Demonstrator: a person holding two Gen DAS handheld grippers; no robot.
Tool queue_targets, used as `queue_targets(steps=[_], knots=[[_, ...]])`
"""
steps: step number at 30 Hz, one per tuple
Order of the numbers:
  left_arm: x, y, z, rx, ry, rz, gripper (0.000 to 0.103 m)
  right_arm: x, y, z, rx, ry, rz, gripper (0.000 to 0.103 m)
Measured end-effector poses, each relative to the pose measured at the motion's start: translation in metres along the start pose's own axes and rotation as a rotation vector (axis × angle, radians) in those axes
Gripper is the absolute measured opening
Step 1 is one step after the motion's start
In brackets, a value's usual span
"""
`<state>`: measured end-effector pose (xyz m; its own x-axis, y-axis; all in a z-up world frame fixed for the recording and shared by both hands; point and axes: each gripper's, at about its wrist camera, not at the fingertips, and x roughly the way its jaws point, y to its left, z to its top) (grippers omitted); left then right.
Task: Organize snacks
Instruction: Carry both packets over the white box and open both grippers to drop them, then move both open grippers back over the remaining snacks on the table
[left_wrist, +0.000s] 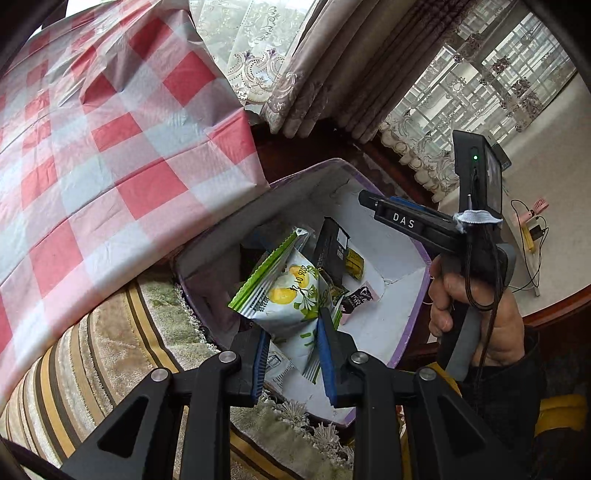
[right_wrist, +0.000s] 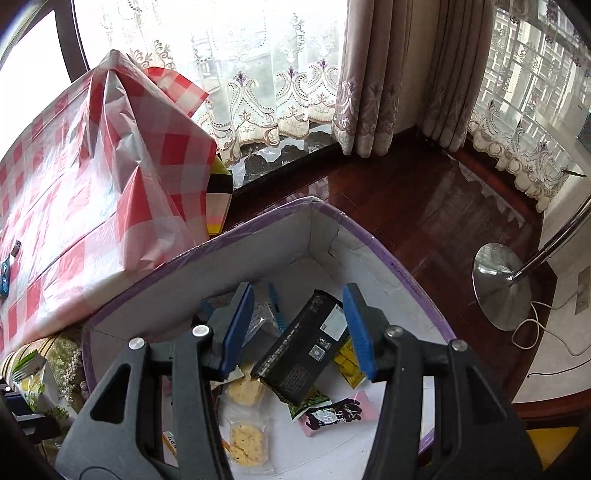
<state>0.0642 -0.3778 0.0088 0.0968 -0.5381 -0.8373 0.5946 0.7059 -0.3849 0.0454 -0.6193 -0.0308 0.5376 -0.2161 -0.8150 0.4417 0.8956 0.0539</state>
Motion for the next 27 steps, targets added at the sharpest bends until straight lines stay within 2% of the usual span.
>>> queue_targets(steps=[3,5,6,8,10,17,27], knots=[[0.003,0.0,-0.001,-0.009,0.019,-0.015,0.026,-0.005,-0.004,-0.001,0.008,-0.003,-0.007,0.057],[0.006,0.0,-0.001,-0.011,0.033,-0.034,0.03,-0.008,-0.004,-0.002,0.013,-0.004,-0.003,0.06],[0.007,-0.001,-0.001,-0.007,0.042,-0.037,0.033,-0.009,-0.003,-0.002,0.013,-0.002,-0.001,0.061],[0.008,-0.003,-0.002,-0.002,0.047,-0.028,0.047,-0.011,-0.001,-0.002,0.011,-0.004,0.003,0.064],[0.006,-0.002,-0.002,-0.009,0.038,-0.025,0.049,-0.013,0.002,-0.003,0.007,-0.004,0.008,0.065],[-0.002,0.008,-0.003,-0.051,0.014,-0.003,0.05,-0.018,0.021,-0.005,-0.033,-0.003,0.027,0.068],[-0.024,0.039,-0.004,-0.125,-0.073,0.074,0.05,-0.026,0.06,-0.008,-0.101,-0.004,0.053,0.069]])
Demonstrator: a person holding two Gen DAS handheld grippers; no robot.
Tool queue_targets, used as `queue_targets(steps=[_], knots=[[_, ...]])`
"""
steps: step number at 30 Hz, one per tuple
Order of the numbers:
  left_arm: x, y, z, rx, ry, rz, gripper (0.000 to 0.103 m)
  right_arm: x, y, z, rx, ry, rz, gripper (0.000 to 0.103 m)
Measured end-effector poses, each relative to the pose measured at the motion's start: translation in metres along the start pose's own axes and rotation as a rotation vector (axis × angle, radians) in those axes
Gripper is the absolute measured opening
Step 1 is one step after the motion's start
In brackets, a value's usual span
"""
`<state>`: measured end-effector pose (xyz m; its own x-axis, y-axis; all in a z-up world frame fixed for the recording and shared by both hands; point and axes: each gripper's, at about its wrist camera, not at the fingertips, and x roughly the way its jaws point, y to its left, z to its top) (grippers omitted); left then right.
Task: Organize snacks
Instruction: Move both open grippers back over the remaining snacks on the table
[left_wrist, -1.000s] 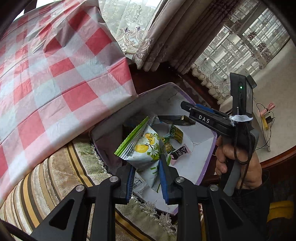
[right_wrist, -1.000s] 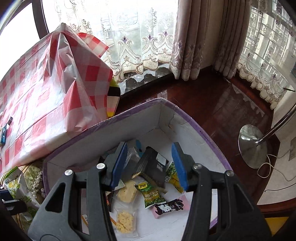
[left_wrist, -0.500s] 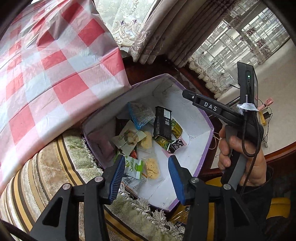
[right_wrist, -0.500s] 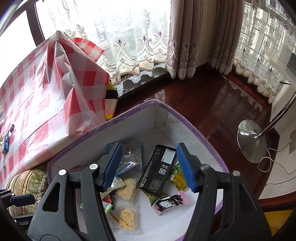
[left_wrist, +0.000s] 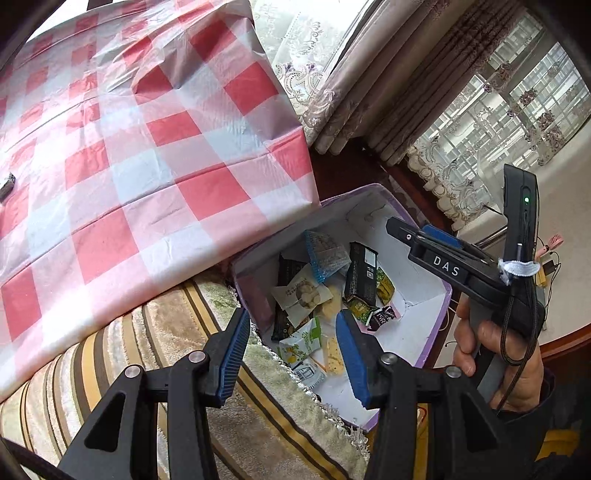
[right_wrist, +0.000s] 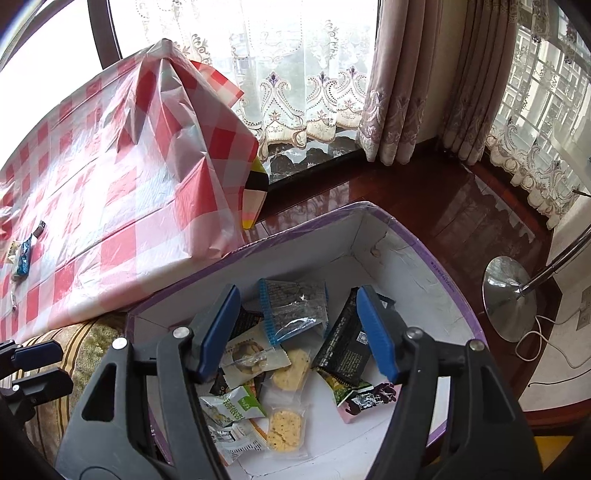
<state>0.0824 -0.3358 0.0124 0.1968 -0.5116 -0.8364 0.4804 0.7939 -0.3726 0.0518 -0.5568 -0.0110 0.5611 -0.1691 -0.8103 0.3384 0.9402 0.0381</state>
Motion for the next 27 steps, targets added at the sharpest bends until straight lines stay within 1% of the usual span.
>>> queue_targets(steps=[6,13,20,23,27], knots=[[-0.014,0.031,0.002,-0.075,-0.045,0.025,0.05,-0.003,0.025,0.003,-0.039,-0.003,0.026,0.071],[-0.033,0.069,-0.001,-0.163,-0.092,0.053,0.05,-0.007,0.06,0.003,-0.093,-0.006,0.076,0.071],[-0.053,0.116,-0.007,-0.277,-0.136,0.086,0.05,-0.009,0.103,0.003,-0.168,-0.005,0.129,0.071],[-0.065,0.136,-0.011,-0.317,-0.162,0.11,0.05,-0.011,0.121,0.002,-0.198,-0.002,0.152,0.071],[-0.082,0.169,-0.021,-0.396,-0.199,0.141,0.05,-0.013,0.144,0.0,-0.238,0.002,0.18,0.072]])
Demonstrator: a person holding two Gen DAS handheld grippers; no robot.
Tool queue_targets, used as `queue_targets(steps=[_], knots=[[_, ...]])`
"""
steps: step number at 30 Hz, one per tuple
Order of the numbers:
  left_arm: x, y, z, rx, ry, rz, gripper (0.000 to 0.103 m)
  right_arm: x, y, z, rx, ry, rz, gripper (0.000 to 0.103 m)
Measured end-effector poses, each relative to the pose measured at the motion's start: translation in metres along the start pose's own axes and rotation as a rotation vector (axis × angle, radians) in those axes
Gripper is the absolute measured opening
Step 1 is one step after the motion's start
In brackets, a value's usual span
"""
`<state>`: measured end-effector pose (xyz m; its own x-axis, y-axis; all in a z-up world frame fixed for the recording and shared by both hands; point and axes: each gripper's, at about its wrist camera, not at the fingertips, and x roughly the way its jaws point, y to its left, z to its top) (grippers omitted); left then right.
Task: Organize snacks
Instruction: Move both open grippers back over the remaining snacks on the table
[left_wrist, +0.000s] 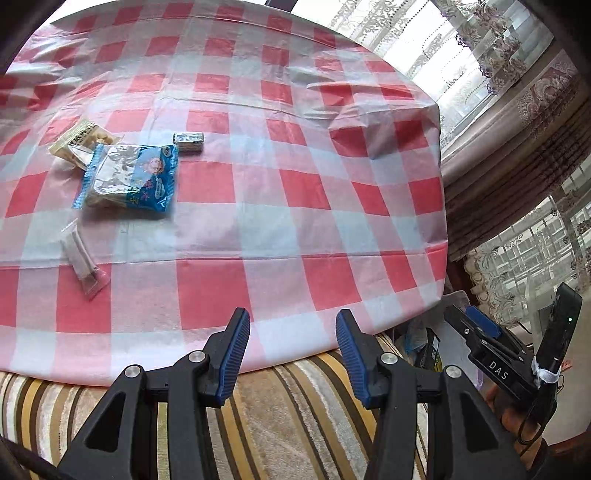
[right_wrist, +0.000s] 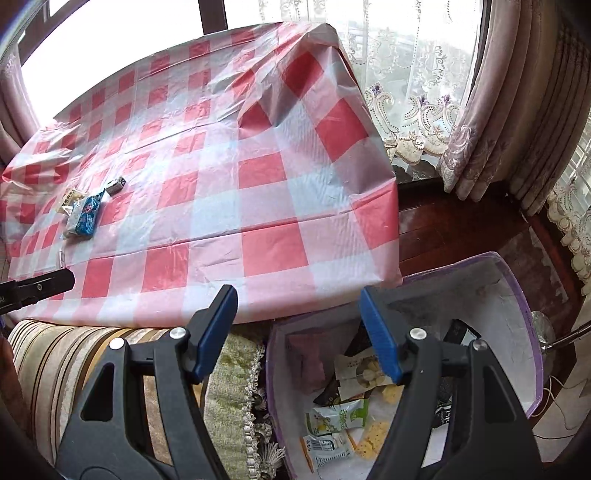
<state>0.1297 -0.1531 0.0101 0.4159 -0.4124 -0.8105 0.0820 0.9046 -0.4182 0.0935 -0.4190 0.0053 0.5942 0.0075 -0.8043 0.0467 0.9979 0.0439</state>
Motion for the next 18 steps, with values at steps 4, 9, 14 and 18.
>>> queue_targets(steps=[4,9,14,18], knots=[[-0.011,0.034,0.006,-0.074,-0.034,0.04,0.05,0.003,0.02,0.003,-0.034,0.006,0.026,0.072],[-0.023,0.076,0.009,-0.158,-0.062,0.097,0.05,0.009,0.042,0.006,-0.066,0.016,0.051,0.073],[-0.025,0.105,0.012,-0.216,-0.071,0.145,0.05,0.012,0.061,0.01,-0.094,0.02,0.073,0.074],[-0.022,0.115,0.015,-0.23,-0.067,0.181,0.05,0.014,0.076,0.014,-0.117,0.023,0.087,0.074]])
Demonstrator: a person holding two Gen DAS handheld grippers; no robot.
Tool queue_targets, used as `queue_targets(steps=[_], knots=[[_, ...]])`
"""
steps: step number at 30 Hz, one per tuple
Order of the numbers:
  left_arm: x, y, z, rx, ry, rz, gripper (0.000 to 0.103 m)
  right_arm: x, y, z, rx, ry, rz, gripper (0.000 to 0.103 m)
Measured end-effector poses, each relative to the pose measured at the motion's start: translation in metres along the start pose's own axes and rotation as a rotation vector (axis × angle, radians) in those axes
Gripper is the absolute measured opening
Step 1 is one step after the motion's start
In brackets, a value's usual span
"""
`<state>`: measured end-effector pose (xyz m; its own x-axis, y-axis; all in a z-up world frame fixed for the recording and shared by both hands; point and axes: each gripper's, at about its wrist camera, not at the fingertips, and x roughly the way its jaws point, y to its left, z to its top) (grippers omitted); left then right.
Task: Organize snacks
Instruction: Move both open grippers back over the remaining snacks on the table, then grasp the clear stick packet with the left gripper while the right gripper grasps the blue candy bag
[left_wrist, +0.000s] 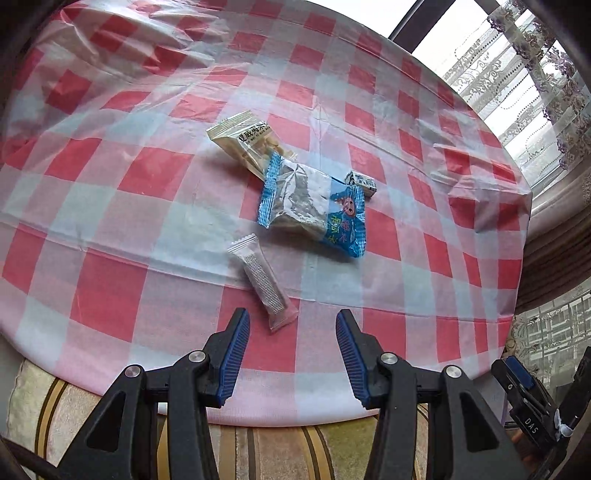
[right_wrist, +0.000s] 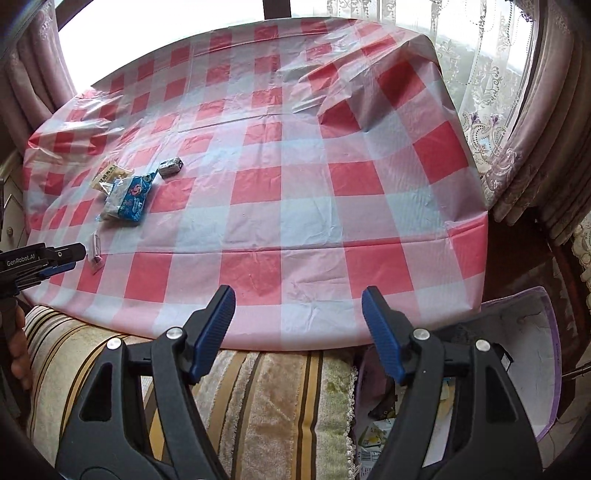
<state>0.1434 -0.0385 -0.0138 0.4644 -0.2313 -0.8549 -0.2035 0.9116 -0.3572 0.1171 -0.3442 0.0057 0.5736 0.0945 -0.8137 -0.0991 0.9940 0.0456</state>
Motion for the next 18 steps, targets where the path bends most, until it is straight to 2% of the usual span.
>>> queue_targets(steps=[8,12,15,17,18], knots=[[0.019,-0.006,0.012,0.047,0.018,0.104,0.049,0.004,0.024,0.013,-0.038,-0.017,0.033,0.076],[0.032,-0.016,0.017,0.11,0.038,0.145,0.049,0.007,0.033,0.02,-0.04,-0.019,0.044,0.077],[0.038,-0.02,0.018,0.147,0.041,0.17,0.041,0.011,0.04,0.026,-0.033,-0.019,0.051,0.079],[0.039,-0.02,0.02,0.163,0.037,0.192,0.027,0.015,0.046,0.032,-0.026,-0.017,0.056,0.081],[0.039,-0.019,0.021,0.171,0.034,0.195,0.025,0.016,0.05,0.035,-0.024,-0.017,0.059,0.081]])
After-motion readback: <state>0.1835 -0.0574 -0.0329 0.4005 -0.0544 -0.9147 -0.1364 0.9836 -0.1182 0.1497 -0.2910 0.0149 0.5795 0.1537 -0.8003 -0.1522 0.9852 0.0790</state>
